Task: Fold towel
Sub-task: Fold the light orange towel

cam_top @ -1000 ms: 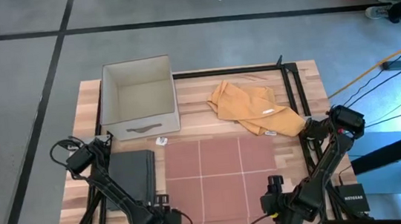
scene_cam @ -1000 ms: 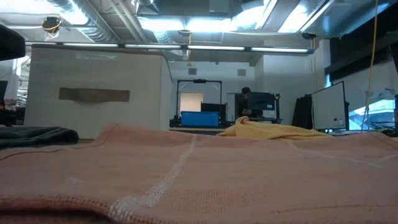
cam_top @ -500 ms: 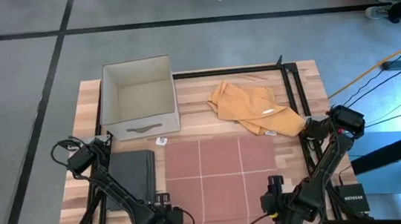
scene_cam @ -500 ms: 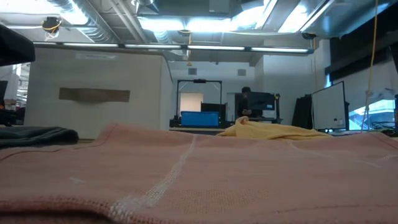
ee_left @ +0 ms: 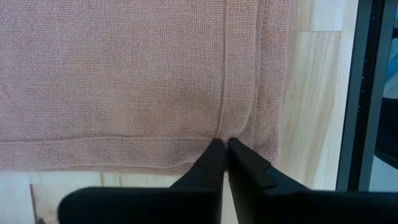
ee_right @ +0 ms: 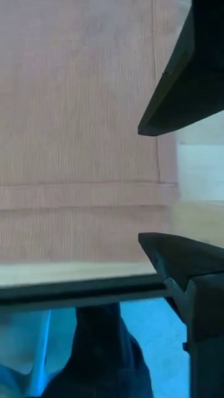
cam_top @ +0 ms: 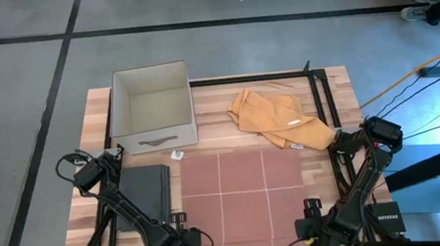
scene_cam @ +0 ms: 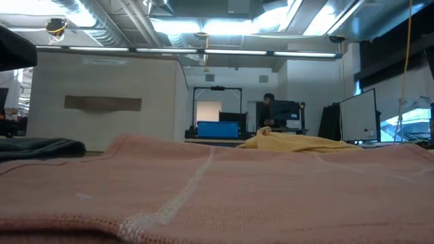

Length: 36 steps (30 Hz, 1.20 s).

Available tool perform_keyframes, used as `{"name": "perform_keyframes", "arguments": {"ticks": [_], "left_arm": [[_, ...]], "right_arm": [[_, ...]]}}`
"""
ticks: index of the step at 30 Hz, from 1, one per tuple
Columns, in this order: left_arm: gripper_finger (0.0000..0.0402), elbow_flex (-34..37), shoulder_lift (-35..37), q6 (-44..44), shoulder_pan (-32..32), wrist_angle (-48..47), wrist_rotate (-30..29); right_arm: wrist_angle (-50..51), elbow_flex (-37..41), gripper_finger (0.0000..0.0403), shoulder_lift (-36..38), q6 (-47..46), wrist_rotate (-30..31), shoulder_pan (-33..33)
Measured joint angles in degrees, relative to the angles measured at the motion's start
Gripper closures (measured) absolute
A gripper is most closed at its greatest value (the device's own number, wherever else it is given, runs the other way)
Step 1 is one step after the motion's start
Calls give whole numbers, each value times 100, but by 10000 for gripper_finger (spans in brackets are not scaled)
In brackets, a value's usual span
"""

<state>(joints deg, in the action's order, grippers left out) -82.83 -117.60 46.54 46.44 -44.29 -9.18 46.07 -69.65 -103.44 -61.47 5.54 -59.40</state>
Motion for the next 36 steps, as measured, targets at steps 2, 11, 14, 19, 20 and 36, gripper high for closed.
{"name": "perform_keyframes", "arguments": {"ticks": [2, 11, 14, 19, 20, 36], "left_arm": [[398, 0, 2, 0, 0, 0, 1], [399, 0, 2, -50, 2, -15, 0], [397, 0, 2, -60, 0, -15, 1], [394, 0, 2, -65, -3, -17, -1], [394, 0, 2, -66, -2, -19, 1], [397, 2, 4, -68, -2, -20, 0]], "right_arm": [[-115, 142, 132, -1, -110, -11, 0], [-551, 461, 139, -160, -278, -353, 17], [-466, 461, 164, -160, -276, -323, 17], [-336, 461, 222, -198, -265, -282, 15], [-361, 461, 231, -197, -263, -270, 15], [-575, 441, 265, -376, -118, -457, 9]]}}
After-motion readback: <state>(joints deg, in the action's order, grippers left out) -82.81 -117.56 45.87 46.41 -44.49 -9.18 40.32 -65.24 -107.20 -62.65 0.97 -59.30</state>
